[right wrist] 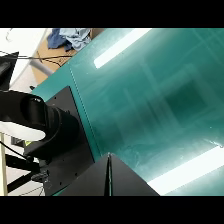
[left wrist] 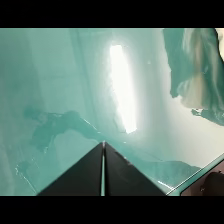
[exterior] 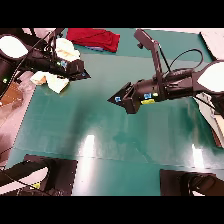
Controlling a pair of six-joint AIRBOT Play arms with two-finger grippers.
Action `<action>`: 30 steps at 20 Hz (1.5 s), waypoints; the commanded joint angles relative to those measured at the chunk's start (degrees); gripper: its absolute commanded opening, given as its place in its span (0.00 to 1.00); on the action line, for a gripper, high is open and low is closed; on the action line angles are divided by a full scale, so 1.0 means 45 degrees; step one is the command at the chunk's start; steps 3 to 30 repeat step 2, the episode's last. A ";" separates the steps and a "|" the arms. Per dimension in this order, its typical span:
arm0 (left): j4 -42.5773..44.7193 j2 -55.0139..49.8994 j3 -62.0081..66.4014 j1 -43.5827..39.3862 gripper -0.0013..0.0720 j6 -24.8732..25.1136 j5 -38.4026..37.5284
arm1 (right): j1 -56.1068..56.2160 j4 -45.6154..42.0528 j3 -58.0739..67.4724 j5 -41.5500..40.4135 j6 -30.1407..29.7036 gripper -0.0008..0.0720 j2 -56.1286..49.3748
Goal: Fold the shirts.
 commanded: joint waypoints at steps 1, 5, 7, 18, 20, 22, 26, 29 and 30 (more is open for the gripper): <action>0.0000 0.0000 0.0010 -0.0005 0.06 0.0005 0.0005 | 0.0005 0.0000 0.0010 0.0000 0.0005 0.05 0.0000; 0.0000 0.0005 0.0010 -0.0005 0.06 0.0005 0.0005 | 0.0010 0.0005 0.0010 0.0000 0.0005 0.05 0.0000; 0.0000 0.0005 0.0010 -0.0005 0.06 0.0005 0.0005 | 0.0010 0.0005 0.0010 0.0000 0.0005 0.05 0.0000; 0.0000 0.0005 0.0010 -0.0005 0.06 0.0005 0.0005 | 0.0010 0.0005 0.0010 0.0000 0.0005 0.05 0.0000; 0.0000 0.0005 0.0010 -0.0005 0.06 0.0005 0.0005 | 0.0010 0.0005 0.0010 0.0000 0.0005 0.05 0.0000; 0.0000 0.0005 0.0010 -0.0005 0.06 0.0005 0.0005 | 0.0010 0.0005 0.0010 0.0000 0.0005 0.05 0.0000; 0.0000 0.0005 0.0010 -0.0005 0.06 0.0005 0.0005 | 0.0010 0.0005 0.0010 0.0000 0.0005 0.05 0.0000; 0.0000 0.0005 0.0010 -0.0005 0.06 0.0005 0.0005 | 0.0010 0.0005 0.0010 0.0000 0.0005 0.05 0.0000; 0.0000 0.0005 0.0010 -0.0005 0.06 0.0005 0.0005 | 0.0010 0.0005 0.0010 0.0000 0.0005 0.05 0.0000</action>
